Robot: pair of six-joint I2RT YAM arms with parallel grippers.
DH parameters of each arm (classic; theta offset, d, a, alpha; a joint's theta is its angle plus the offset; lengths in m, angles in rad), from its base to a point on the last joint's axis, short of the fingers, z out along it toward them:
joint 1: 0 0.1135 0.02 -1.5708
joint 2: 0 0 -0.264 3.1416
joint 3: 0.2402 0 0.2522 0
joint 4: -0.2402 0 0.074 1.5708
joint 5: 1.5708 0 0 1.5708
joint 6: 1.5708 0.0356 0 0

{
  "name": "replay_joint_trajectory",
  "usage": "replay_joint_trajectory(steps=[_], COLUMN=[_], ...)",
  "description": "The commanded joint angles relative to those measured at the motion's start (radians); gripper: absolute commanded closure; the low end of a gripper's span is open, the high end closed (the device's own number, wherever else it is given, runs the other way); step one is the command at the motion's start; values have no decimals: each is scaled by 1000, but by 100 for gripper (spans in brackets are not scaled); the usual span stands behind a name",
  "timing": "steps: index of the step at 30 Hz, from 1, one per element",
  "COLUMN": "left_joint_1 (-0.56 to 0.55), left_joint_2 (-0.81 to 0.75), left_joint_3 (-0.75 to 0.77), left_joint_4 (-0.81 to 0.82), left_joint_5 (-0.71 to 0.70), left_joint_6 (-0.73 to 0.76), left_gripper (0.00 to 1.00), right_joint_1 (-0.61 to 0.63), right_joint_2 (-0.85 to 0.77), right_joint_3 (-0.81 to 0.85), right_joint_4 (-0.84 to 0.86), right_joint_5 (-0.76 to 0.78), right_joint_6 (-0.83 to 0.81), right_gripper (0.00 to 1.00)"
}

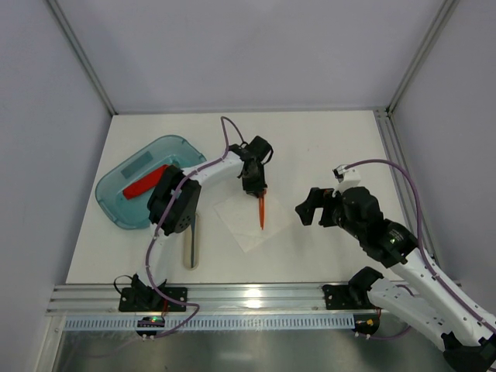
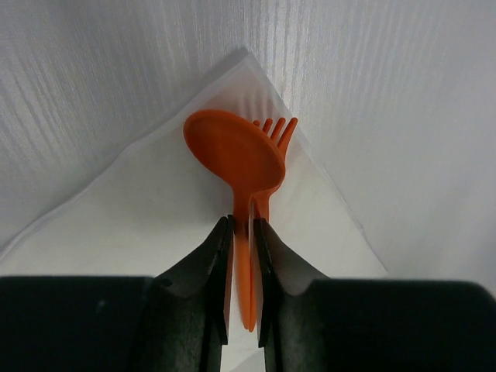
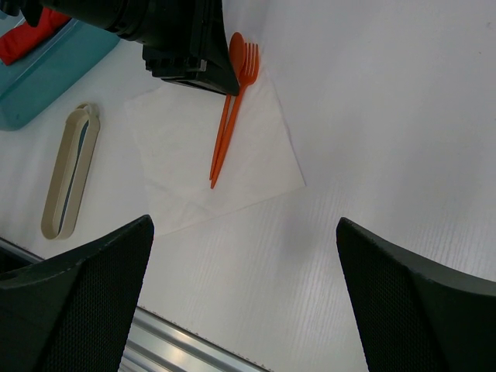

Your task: Place the utensils on the paper napkin and roll it up

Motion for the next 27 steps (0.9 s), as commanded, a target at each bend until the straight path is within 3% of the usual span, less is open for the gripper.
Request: replay_joint_trajectory(steps=[1, 8, 16, 19, 23, 27], left_joint_1=[3, 3, 3, 3, 13, 42], left_joint_2=[4, -24, -180, -280, -435, -599], left_joint_3=[31, 31, 49, -4, -184, -462], left_joint_4=[-20, -29, -110, -173, -241, -250], left_joint_5=[-23, -15, -42, -147, -277, -299], left_joint_6=[13, 13, 53, 81, 99, 79], left_gripper=[78, 76, 68, 67, 66, 66], right_joint_1=[-1, -1, -3, -3, -3, -1], right_joint_2=[-11, -11, -3, -3, -12, -34], right_joint_3=[8, 11, 11, 8, 2, -9], right_joint_4=[15, 15, 29, 38, 34, 38], right_joint_5=[15, 11, -12, -32, -43, -46], right_joint_6=[-9, -5, 15, 23, 23, 15], right_gripper=[0, 0, 0, 0, 0, 1])
